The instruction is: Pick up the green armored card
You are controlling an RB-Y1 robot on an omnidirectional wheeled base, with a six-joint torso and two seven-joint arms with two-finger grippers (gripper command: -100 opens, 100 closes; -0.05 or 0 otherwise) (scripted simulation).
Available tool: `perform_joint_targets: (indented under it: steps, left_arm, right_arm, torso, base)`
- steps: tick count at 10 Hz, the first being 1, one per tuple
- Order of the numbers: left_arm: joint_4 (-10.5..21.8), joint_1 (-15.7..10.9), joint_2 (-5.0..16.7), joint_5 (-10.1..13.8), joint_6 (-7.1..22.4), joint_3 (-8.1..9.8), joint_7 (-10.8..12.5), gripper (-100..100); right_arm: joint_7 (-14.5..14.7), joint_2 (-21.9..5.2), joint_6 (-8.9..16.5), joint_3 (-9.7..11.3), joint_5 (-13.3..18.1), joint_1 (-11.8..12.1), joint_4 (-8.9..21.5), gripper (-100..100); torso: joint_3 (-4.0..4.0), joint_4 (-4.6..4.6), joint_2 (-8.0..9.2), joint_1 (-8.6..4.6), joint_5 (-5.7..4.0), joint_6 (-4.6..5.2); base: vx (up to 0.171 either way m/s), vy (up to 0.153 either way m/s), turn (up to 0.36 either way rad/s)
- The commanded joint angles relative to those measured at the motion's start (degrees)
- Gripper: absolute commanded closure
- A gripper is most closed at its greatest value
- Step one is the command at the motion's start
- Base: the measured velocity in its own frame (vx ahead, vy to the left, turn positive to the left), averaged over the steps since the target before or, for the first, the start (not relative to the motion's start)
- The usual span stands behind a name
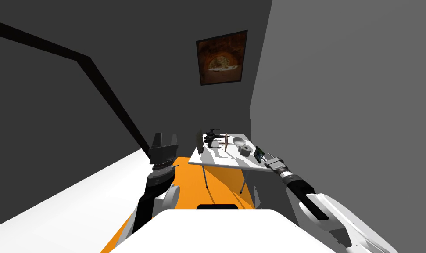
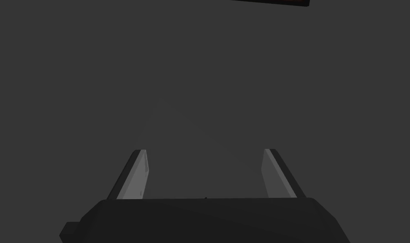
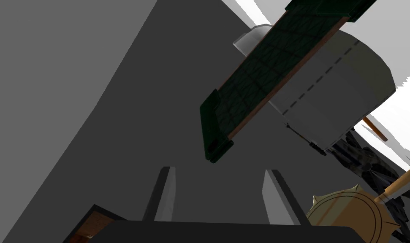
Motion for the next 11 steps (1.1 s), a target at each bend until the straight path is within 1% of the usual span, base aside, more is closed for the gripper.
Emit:
perform_joint_targets:
  steps: [1, 4, 5, 6, 11]
  left_arm:
    - [0.00, 0.00, 0.00, 0.00, 0.00, 0.00, 0.00, 0]
    - [0.00, 0.00, 0.00, 0.00, 0.00, 0.00, 0.00, 0]
    - [0.00, 0.00, 0.00, 0.00, 0.00, 0.00, 0.00, 0]
    - [0.00, 0.00, 0.00, 0.00, 0.00, 0.00, 0.00, 0]
    - [0.00, 0.00, 0.00, 0.00, 0.00, 0.00, 0.00, 0]
  right_arm:
    - [0.00, 0.00, 0.00, 0.00, 0.00, 0.00, 0.00, 100]
    - [0.00, 0.00, 0.00, 0.00, 0.00, 0.00, 0.00, 100]
    - [0.00, 0.00, 0.00, 0.00, 0.00, 0.00, 0.00, 0]
    - [-1.52, 1.28, -0.46, 0.13, -1.72, -1.30, 1.55, -100]
    - [-6.30, 5.36, -2.00, 0.49, -7.16, -5.44, 6.31, -100]
  torso:
    - [0.00, 0.00, 0.00, 0.00, 0.00, 0.00]
    - [0.00, 0.00, 0.00, 0.00, 0.00, 0.00]
    - [0.00, 0.00, 0.00, 0.00, 0.00, 0.00]
    - [0.00, 0.00, 0.00, 0.00, 0.00, 0.00]
    - [0.00, 0.00, 0.00, -0.13, -0.03, 0.00]
  base:
    - [0.000, 0.000, 0.000]
    - [0.000, 0.000, 0.000]
    - [0.000, 0.000, 0.000]
    - [-0.003, -0.014, -0.018]
    - [-0.005, -0.031, -0.013]
